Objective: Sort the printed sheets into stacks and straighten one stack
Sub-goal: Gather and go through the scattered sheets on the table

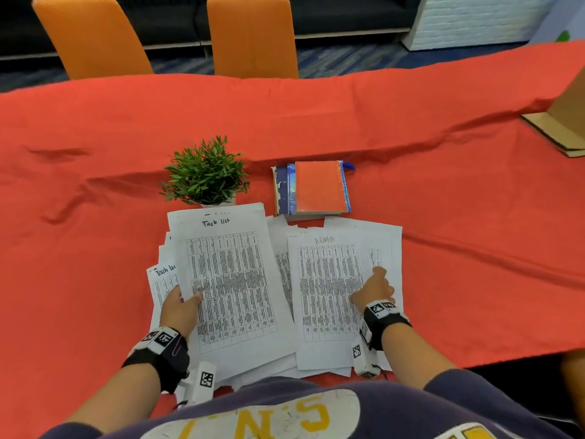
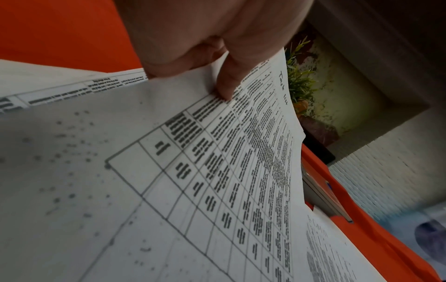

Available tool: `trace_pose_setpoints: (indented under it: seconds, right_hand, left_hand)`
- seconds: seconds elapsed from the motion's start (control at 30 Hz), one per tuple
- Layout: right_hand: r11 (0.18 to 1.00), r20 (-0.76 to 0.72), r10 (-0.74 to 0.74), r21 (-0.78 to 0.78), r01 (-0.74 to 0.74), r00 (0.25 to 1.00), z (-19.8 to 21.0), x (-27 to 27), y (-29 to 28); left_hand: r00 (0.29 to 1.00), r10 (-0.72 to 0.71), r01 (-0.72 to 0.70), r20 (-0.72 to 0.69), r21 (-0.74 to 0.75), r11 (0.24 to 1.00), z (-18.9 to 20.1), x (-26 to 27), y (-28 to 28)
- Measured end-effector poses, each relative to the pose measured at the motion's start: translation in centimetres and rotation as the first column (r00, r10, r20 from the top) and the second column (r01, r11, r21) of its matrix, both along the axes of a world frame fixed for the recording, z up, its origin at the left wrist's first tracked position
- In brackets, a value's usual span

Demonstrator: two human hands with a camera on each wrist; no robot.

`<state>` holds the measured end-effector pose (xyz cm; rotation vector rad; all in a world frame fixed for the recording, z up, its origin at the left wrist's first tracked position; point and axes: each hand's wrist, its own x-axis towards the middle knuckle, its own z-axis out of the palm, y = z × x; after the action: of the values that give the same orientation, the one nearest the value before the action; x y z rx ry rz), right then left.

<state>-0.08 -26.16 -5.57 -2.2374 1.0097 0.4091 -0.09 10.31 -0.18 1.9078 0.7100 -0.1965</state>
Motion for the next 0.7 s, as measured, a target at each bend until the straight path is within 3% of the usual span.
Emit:
trace_pose_setpoints:
  seconds: [0.07, 0.2, 0.33, 0.47, 0.7]
  right_hand:
    - [1.0, 0.075, -0.01, -0.009, 0.011, 0.997, 0.1, 0.0, 0.2]
    - [0.983, 0.141, 0.153, -0.125, -0.135, 0.978, 0.5, -0.3, 1.0]
    - [0.979, 0.217, 0.198, -0.08, -0.185, 0.956, 0.6, -1.1, 1.4]
    - [0.968, 0.104, 0.207, -0.163, -0.189, 0.973, 0.5, -1.9, -0.5]
    - [0.982, -0.012, 0.005, -0.189, -0.008, 1.0, -0.5, -2.7, -2.2]
  left_hand:
    - [1.0, 0.004, -0.004, 0.003, -0.003, 1.0, 0.1, 0.1, 0.1]
    - [1.0, -0.007, 0.007, 0.006, 0.005, 1.0, 0.2, 0.1, 0.1]
    - [0.999, -0.043, 0.043, -0.001, 0.021, 0.999, -0.3, 0.2, 0.4]
    - [0.998, -0.056, 0.057, -0.006, 0.025, 0.998, -0.2, 0.2, 0.4]
    - [0.998, -0.059, 0.059, -0.017, 0.019, 0.998, -0.1, -0.3, 0.3]
